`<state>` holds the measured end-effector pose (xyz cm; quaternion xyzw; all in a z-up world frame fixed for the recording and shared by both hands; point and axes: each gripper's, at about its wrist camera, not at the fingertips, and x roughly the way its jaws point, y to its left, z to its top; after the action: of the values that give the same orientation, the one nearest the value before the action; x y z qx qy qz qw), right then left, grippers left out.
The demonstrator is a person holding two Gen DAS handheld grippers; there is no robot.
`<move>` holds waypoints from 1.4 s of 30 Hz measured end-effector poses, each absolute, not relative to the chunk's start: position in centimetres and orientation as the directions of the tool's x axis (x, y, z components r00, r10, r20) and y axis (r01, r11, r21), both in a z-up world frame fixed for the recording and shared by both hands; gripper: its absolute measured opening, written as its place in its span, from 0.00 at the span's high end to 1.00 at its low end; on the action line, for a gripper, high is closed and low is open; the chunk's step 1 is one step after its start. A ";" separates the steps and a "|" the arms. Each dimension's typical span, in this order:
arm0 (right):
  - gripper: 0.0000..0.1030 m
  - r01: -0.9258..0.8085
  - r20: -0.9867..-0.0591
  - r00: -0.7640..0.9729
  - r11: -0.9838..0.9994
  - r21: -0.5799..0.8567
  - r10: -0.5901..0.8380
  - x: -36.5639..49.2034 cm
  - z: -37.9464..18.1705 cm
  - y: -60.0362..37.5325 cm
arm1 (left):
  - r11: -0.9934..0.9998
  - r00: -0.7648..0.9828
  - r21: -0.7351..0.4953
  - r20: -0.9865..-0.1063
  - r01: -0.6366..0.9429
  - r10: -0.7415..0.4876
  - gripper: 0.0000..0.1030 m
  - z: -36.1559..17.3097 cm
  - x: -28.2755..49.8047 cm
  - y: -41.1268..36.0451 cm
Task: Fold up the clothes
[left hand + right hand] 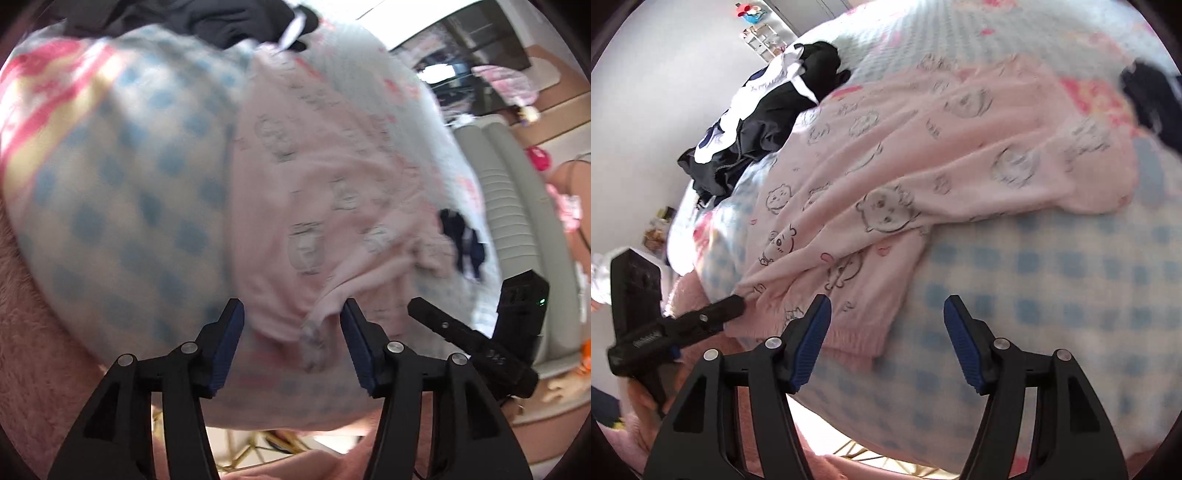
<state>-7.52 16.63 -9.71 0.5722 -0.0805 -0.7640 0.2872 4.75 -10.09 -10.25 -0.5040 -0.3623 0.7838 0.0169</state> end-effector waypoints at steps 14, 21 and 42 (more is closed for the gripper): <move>0.66 0.380 -0.815 -0.188 -0.806 0.454 -0.548 -6.9 -11.5 15.2 | -0.675 -0.508 -0.691 -0.692 0.260 0.513 0.83 -12.2 3.0 -8.1; 0.86 0.424 -0.742 -0.308 -0.784 0.453 -0.596 -3.7 -5.7 16.7 | -0.749 -0.560 -0.650 -0.672 0.131 0.485 0.85 -6.5 4.5 -6.8; 0.65 0.292 -0.809 -0.291 -0.853 0.434 -0.511 -3.5 -7.7 19.3 | -0.729 -0.517 -0.639 -0.723 0.247 0.459 0.60 -10.3 4.0 -13.7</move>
<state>-3.47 19.29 -7.72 0.5395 -0.1017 -0.7970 0.2517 4.00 -13.75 -10.30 -0.4870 -0.3622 0.7919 0.0669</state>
